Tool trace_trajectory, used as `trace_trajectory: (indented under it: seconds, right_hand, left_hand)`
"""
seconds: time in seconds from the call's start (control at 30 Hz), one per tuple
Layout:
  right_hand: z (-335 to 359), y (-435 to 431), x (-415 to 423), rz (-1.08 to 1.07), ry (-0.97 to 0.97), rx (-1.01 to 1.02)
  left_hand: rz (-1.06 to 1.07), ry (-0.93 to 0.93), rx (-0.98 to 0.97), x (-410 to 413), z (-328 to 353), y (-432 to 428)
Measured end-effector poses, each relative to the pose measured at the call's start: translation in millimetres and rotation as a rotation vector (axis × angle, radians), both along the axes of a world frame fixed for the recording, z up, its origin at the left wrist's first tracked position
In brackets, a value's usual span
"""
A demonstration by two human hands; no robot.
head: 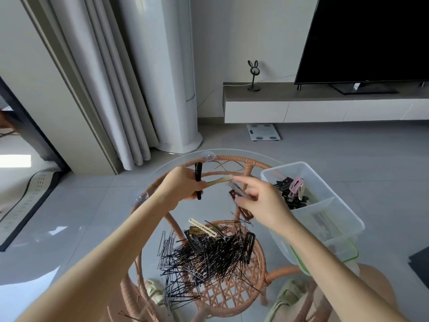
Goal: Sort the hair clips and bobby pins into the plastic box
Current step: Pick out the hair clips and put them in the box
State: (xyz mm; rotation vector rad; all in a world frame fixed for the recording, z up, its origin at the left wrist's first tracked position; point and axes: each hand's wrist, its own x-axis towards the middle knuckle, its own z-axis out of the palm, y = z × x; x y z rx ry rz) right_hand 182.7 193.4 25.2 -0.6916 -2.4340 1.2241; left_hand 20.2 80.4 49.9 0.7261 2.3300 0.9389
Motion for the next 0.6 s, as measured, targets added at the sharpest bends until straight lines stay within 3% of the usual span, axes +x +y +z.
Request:
trace_trajectory:
  seconds: [0.1,0.23,0.37,0.43,0.53,0.6]
  right_hand:
    - [16.6,25.5,23.6,-0.220,0.073,-0.022]
    - [19.2,75.7,40.5,-0.543,0.050,-0.087]
    - [15.1,93.4,42.3,-0.582,-0.039,-0.408]
    - [12.9,95.6,44.0,-0.538,-0.099,-0.447]
    - [14.8,95.1,48.5,-0.513,-0.328,0.020]
    - [22.4,83.8,51.6,-0.526,-0.364,0.336]
  left_hand:
    - [-0.055,0.037,0.112,19.8,11.3,22.6]
    - [-0.223,0.179,0.114,59.8,22.0,80.3]
    - [-0.362,0.303,-0.051,88.1,18.5,139.7]
    - [-0.431,0.330,-0.150,95.1,14.6,156.3]
    - [-0.546,0.349,-0.247,94.3,13.9,161.8]
    - [-0.548,0.305,-0.211,85.3,18.0,154.5]
